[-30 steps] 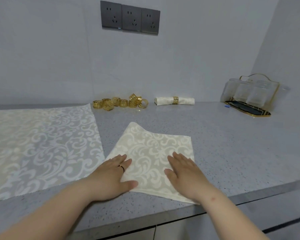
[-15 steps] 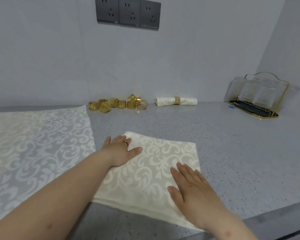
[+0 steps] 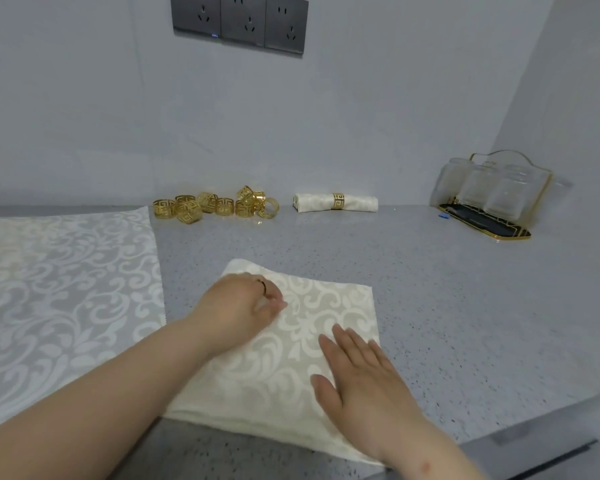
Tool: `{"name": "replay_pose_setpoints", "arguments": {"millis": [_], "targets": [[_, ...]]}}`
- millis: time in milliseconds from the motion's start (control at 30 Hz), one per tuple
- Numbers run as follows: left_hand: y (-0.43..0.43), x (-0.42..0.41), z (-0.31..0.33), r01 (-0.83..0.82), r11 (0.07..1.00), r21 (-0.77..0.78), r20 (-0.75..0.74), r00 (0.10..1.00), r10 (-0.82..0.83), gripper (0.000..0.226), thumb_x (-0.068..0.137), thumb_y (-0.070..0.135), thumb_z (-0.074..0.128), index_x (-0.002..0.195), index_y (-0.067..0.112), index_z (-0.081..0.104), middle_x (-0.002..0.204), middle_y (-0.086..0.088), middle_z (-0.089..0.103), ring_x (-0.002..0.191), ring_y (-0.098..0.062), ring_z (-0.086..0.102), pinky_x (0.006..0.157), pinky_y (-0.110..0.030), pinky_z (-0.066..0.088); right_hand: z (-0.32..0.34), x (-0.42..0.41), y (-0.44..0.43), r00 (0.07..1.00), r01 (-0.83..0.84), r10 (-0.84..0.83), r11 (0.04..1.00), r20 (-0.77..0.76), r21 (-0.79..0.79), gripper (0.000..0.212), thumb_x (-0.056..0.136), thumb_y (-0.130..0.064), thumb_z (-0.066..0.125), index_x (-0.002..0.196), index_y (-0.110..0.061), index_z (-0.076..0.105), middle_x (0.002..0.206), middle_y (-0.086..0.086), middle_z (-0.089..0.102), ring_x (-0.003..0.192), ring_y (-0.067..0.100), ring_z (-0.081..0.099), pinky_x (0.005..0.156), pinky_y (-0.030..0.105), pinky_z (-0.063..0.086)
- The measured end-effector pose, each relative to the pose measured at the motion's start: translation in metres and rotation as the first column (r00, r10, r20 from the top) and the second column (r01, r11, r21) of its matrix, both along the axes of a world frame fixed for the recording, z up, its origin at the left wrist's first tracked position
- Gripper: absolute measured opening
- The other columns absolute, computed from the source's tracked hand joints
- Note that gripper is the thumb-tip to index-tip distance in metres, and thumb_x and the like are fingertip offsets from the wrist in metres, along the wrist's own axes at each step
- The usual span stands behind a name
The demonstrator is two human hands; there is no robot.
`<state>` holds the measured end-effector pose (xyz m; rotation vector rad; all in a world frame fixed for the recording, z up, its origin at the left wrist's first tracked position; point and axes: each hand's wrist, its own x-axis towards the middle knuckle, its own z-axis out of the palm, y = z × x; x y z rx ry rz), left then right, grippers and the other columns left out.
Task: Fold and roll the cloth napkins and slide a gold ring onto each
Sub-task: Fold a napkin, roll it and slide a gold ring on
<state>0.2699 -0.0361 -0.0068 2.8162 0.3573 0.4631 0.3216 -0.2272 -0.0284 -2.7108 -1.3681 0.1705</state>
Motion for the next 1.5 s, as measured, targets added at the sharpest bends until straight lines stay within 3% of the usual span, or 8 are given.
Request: {"name": "replay_pose_setpoints", "arguments": {"millis": [333, 500, 733, 867, 967, 1233, 1333, 1500], "targets": [[-0.058, -0.080, -0.008, 0.386, 0.821, 0.420, -0.167, 0.922, -0.348, 0.047, 0.066, 0.047, 0.031, 0.084, 0.037, 0.073, 0.062, 0.024, 0.063, 0.053, 0.006, 0.058, 0.062, -0.007, 0.042, 0.002, -0.010, -0.001, 0.991, 0.114, -0.114, 0.993, -0.075, -0.009, 0.106, 0.059, -0.079, -0.007, 0.148, -0.022, 0.002, 0.156, -0.001, -0.007, 0.143, 0.014, -0.009, 0.114, 0.041, -0.011], [-0.041, -0.076, -0.016, 0.373, 0.712, 0.596, -0.199, 0.927, -0.319, 0.027, 0.040, 0.023, 0.083, 0.061, 0.032, 0.070, 0.056, 0.017, 0.061, 0.046, -0.003, 0.057, 0.079, -0.023, 0.037, 0.017, -0.009, -0.019, 0.987, 0.095, -0.085, 0.993, -0.136, 0.069, 0.059, 0.091, -0.060, 0.011, 0.132, -0.029, 0.041, 0.145, -0.005, 0.032, 0.134, 0.015, 0.023, 0.105, 0.034, 0.012], [0.005, -0.077, -0.008, 0.076, 0.841, 0.536, -0.093, 0.995, -0.031, 0.046, 0.027, 0.019, 0.092, 0.065, 0.037, 0.073, 0.071, 0.016, 0.071, 0.076, -0.002, 0.069, 0.072, -0.039, 0.056, 0.014, -0.024, -0.031, 0.987, -0.102, 0.120, 0.982, -0.110, 0.159, 0.123, 0.034, -0.091, -0.009, 0.132, -0.038, 0.042, 0.145, -0.018, 0.029, 0.134, 0.001, 0.016, 0.106, 0.028, -0.012], [0.025, -0.084, -0.019, -0.083, 0.923, 0.376, 0.031, 0.997, 0.077, 0.037, 0.096, 0.021, 0.040, 0.131, 0.032, 0.046, 0.143, 0.012, 0.040, 0.138, -0.005, 0.025, 0.111, -0.022, 0.000, 0.006, -0.046, -0.016, 0.971, -0.229, 0.237, 0.962, -0.035, 0.149, 0.110, 0.042, -0.080, 0.006, 0.139, -0.036, 0.033, 0.148, -0.015, 0.022, 0.138, -0.002, 0.006, 0.091, 0.025, -0.038], [0.019, -0.097, -0.017, -0.041, 0.922, 0.385, 0.082, 0.997, 0.009, 0.036, 0.076, 0.014, 0.059, 0.109, 0.025, 0.066, 0.118, -0.002, 0.064, 0.117, -0.015, 0.052, 0.103, -0.018, 0.013, -0.001, -0.047, -0.008, 0.962, -0.266, 0.272, 0.947, -0.005, 0.179, 0.108, 0.045, -0.078, 0.006, 0.140, -0.034, 0.032, 0.149, -0.012, 0.022, 0.140, 0.000, 0.005, 0.094, 0.025, -0.037], [0.003, -0.132, -0.029, 0.038, 0.906, 0.421, 0.272, 0.948, -0.166, 0.046, 0.089, 0.033, 0.035, 0.065, 0.026, 0.074, 0.065, 0.017, 0.068, 0.055, -0.004, 0.063, 0.059, -0.016, 0.043, 0.000, -0.058, 0.011, 0.948, -0.301, 0.259, 0.918, 0.185, 0.258, 0.073, 0.068, -0.072, 0.021, 0.114, -0.028, 0.058, 0.116, -0.010, 0.054, 0.113, 0.010, 0.051, 0.110, 0.037, 0.005], [-0.001, -0.132, -0.027, -0.072, 0.906, 0.418, 0.372, 0.923, -0.099, 0.074, 0.097, 0.047, 0.009, 0.066, 0.028, 0.074, 0.058, 0.018, 0.067, 0.047, -0.004, 0.062, 0.046, -0.012, 0.040, -0.008, -0.068, 0.030, 0.919, -0.323, 0.202, 0.878, 0.338, 0.354, 0.048, 0.062, -0.061, 0.032, 0.082, -0.035, 0.067, 0.082, -0.018, 0.064, 0.073, 0.002, 0.065, 0.085, 0.028, 0.048], [-0.001, -0.141, -0.029, -0.139, 0.922, 0.362, 0.375, 0.927, -0.007, 0.075, 0.095, 0.053, 0.006, 0.063, 0.033, 0.071, 0.039, 0.017, 0.052, 0.035, 0.000, 0.048, 0.040, -0.013, 0.035, -0.006, -0.065, 0.043, 0.865, -0.417, 0.264, 0.851, 0.426, 0.320, 0.012, 0.050, -0.040, 0.056, 0.055, -0.032, 0.063, 0.052, -0.016, 0.055, 0.048, 0.001, 0.052, 0.052, 0.011, 0.043]]}}
